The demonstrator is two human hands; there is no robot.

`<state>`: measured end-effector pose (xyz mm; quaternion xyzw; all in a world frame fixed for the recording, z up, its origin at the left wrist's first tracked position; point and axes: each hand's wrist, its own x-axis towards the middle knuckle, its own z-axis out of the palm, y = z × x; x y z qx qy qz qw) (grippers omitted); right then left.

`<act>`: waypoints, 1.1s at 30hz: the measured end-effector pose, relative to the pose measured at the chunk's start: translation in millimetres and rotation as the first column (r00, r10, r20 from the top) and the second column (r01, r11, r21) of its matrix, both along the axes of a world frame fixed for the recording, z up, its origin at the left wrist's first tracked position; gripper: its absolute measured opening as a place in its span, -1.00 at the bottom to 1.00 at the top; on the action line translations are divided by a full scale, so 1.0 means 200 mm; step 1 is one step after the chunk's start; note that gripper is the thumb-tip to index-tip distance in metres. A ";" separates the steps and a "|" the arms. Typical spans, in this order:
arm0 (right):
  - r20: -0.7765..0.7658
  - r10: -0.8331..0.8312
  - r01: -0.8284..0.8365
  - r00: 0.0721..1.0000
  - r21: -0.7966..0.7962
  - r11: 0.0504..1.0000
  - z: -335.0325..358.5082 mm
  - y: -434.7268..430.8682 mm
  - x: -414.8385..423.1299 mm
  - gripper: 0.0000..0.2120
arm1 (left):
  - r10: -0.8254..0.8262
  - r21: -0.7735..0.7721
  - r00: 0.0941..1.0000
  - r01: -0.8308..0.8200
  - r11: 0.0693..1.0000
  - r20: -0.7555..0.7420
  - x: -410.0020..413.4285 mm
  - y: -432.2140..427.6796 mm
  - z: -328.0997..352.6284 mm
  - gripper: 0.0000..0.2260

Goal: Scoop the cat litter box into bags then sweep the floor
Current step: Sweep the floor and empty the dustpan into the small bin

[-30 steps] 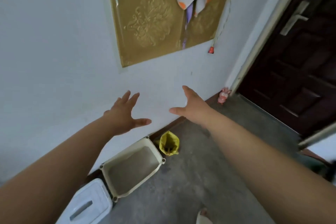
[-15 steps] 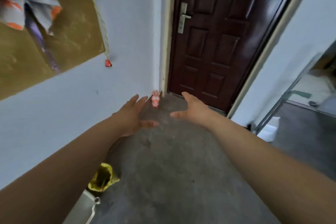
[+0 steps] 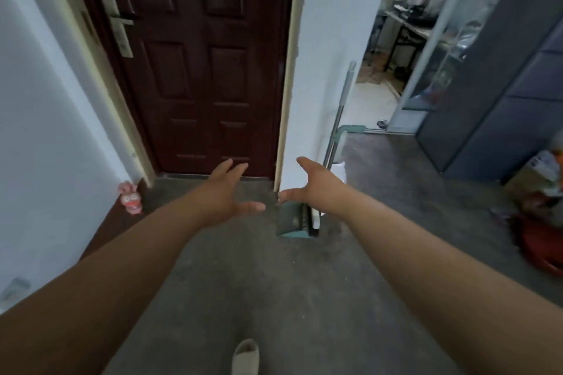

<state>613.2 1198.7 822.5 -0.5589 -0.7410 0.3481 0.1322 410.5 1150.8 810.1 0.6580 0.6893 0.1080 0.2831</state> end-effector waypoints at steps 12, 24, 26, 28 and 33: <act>0.028 -0.180 0.182 0.983 -0.076 0.980 -0.17 1.24 0.59 -0.34 | -0.114 -0.048 0.986 0.121 0.991 0.125 0.58 1.46 -0.27 -0.19; 0.043 -0.201 0.204 0.979 -0.116 0.972 -0.24 2.13 0.87 -0.21 | -0.083 -0.121 0.994 0.091 0.989 0.069 0.94 2.37 -0.37 -0.26; 0.038 -0.169 0.173 0.985 -0.133 0.976 -0.28 2.27 0.90 -0.20 | -0.068 -0.145 0.995 0.077 0.987 0.069 1.00 2.45 -0.43 -0.27; 0.047 -0.128 0.133 0.991 -0.136 0.982 -0.31 2.41 0.93 -0.18 | -0.034 -0.182 0.996 0.048 0.982 0.081 1.07 2.53 -0.49 -0.28; 0.056 0.013 -0.006 0.998 -0.132 0.991 -0.37 2.79 0.99 -0.18 | 0.154 -0.284 0.977 -0.107 0.953 0.148 1.28 2.73 -0.61 -0.38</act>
